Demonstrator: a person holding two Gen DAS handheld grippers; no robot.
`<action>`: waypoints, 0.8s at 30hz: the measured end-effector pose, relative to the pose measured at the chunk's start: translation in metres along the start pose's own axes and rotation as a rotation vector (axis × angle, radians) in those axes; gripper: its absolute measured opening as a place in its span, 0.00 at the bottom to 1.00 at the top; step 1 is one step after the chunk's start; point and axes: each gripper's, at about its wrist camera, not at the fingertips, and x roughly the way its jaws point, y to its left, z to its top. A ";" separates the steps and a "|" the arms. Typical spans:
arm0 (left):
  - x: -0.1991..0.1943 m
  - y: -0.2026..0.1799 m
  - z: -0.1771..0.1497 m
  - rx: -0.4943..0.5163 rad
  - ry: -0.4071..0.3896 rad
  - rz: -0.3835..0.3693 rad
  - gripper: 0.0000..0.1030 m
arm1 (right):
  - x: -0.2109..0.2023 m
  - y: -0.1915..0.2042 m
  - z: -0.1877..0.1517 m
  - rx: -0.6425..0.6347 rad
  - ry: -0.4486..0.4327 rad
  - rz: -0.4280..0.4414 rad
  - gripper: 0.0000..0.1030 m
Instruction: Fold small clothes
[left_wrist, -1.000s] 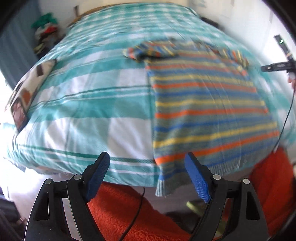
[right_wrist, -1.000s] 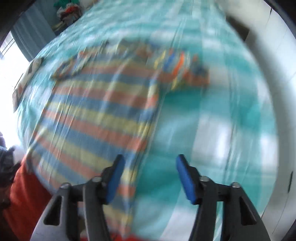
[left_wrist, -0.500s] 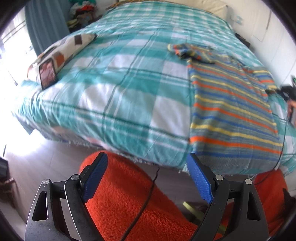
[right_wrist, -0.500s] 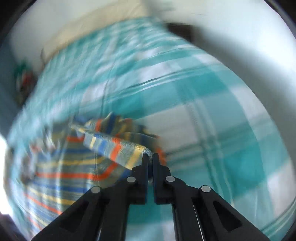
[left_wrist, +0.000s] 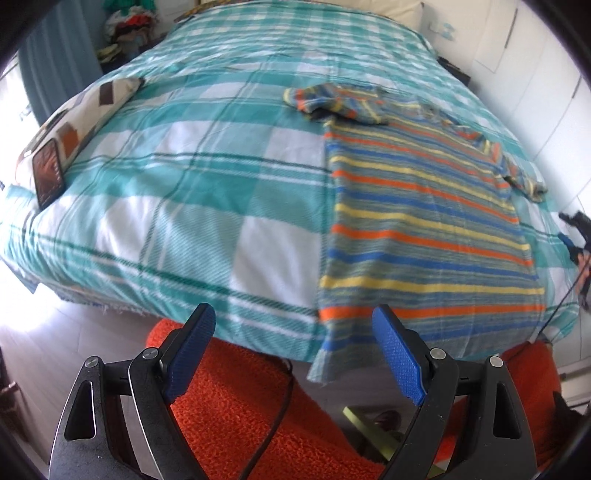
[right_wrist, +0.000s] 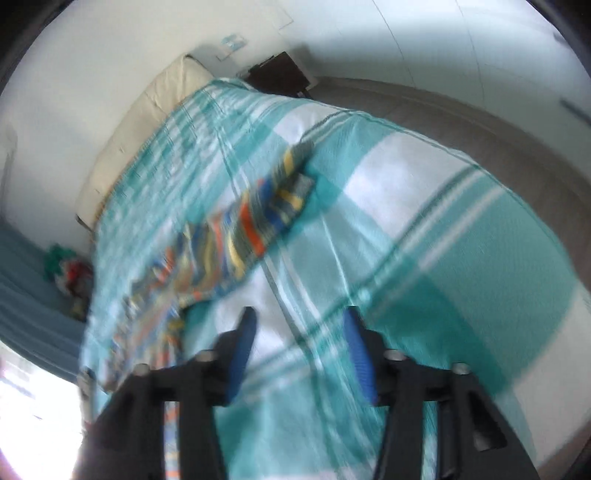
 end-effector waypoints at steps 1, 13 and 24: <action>-0.003 -0.005 0.001 0.007 -0.008 -0.008 0.86 | 0.005 -0.008 0.005 0.053 0.012 0.051 0.49; -0.021 0.025 -0.011 -0.122 0.021 0.062 0.86 | 0.098 -0.006 0.056 0.205 0.026 0.079 0.06; -0.010 0.038 -0.014 -0.193 0.068 0.047 0.86 | 0.026 -0.010 0.021 -0.007 0.015 -0.129 0.08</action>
